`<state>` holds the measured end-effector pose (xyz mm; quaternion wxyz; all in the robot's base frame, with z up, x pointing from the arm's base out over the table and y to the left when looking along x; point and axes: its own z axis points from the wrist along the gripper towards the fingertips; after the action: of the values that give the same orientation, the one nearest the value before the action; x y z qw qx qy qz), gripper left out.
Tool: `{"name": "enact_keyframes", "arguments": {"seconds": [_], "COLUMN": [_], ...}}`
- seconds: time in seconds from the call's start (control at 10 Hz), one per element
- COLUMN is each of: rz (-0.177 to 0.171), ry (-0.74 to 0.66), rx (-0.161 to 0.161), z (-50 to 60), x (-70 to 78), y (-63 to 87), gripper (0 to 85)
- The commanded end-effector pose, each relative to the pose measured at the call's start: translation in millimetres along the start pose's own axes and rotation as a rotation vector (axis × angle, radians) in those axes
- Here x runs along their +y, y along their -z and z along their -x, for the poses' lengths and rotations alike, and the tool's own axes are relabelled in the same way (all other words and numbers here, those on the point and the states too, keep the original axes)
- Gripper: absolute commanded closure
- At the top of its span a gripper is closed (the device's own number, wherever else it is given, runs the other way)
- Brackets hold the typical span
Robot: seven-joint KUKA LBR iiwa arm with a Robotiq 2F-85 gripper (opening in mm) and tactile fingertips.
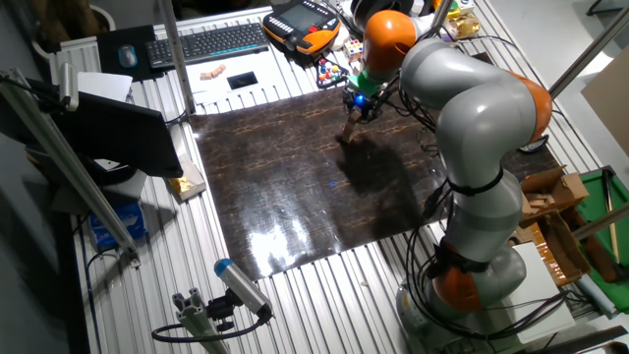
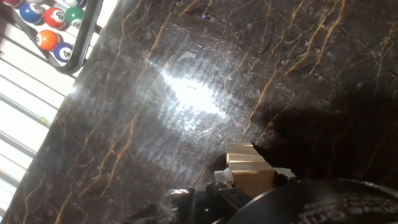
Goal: Stack the blocks in a vertical line of five
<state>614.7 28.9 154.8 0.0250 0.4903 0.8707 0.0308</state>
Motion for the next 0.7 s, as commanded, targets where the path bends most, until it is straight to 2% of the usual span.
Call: {"name": "enact_keyframes", "arguments": {"seconds": [0.0, 0.2, 0.6], "rz": [0.002, 0.004, 0.002], "ry": [-0.002, -0.006, -0.01], "rx": [-0.001, -0.002, -0.006], "z": [0.1, 0.4, 1.1], "x": [0.1, 0.4, -0.2], "y": [-0.2, -0.3, -0.1], "gripper": [77.0, 64.7, 53.3]}}
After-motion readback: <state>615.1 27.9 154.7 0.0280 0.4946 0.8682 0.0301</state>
